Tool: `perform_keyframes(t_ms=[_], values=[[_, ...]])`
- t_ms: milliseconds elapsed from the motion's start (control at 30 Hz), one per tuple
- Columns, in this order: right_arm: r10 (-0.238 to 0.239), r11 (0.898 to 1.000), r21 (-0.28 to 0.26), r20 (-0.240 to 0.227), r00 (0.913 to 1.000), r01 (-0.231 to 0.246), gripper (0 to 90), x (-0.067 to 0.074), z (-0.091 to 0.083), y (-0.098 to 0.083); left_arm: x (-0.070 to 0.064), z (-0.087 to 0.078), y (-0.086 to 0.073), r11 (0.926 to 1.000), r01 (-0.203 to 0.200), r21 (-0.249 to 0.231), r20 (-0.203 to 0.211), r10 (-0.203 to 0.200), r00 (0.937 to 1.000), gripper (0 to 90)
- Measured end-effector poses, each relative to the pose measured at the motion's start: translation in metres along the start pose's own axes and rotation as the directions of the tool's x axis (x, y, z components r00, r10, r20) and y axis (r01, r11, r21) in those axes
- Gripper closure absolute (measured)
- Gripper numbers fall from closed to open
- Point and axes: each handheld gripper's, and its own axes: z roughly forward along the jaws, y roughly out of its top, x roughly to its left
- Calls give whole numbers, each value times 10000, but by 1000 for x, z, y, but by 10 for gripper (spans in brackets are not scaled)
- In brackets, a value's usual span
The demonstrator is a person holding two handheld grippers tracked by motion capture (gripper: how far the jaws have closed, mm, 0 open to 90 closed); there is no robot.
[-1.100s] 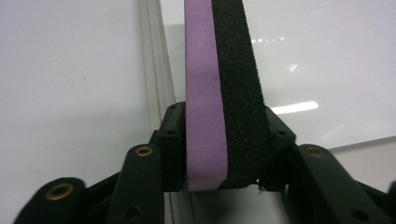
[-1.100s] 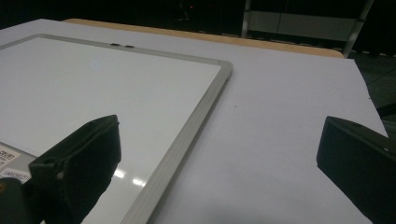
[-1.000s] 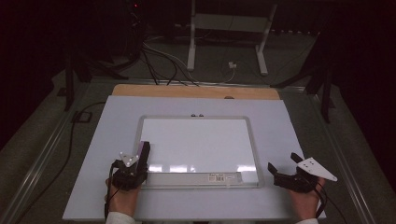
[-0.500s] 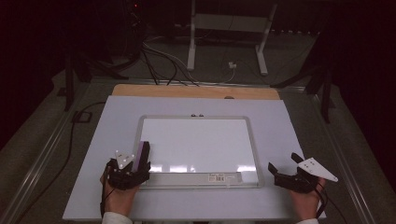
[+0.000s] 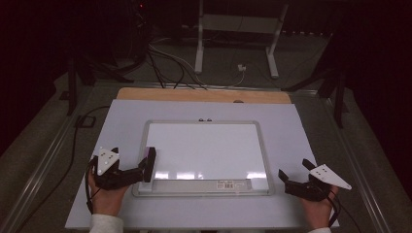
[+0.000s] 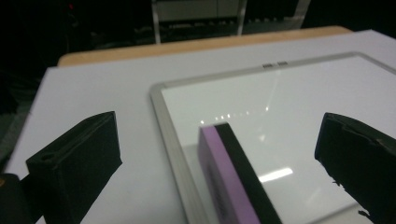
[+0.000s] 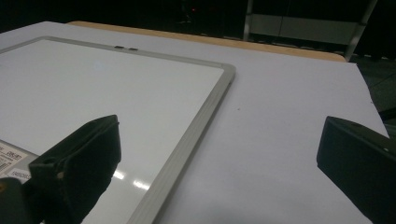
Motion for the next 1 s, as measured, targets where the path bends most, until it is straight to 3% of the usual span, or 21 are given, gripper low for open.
perform_keyframes(t_ms=[200,467,833,1000], values=[[-23,10000,-74,-56,10000,22,3,1,-1,0,12,-5,-4,9987,-308,-396,-126,303,9995,5],[-73,9997,-221,-220,9997,68,3,2,-2,2,24,-8,-11,9981,-342,-510,-282,328,9991,6],[-235,9988,-448,-385,9990,218,2,5,-4,3,25,-7,-22,9933,-740,-892,-309,715,9970,6],[-307,9980,-571,-499,9983,279,3,8,-5,5,27,-8,-26,9916,-667,-1109,-262,642,9976,6]])
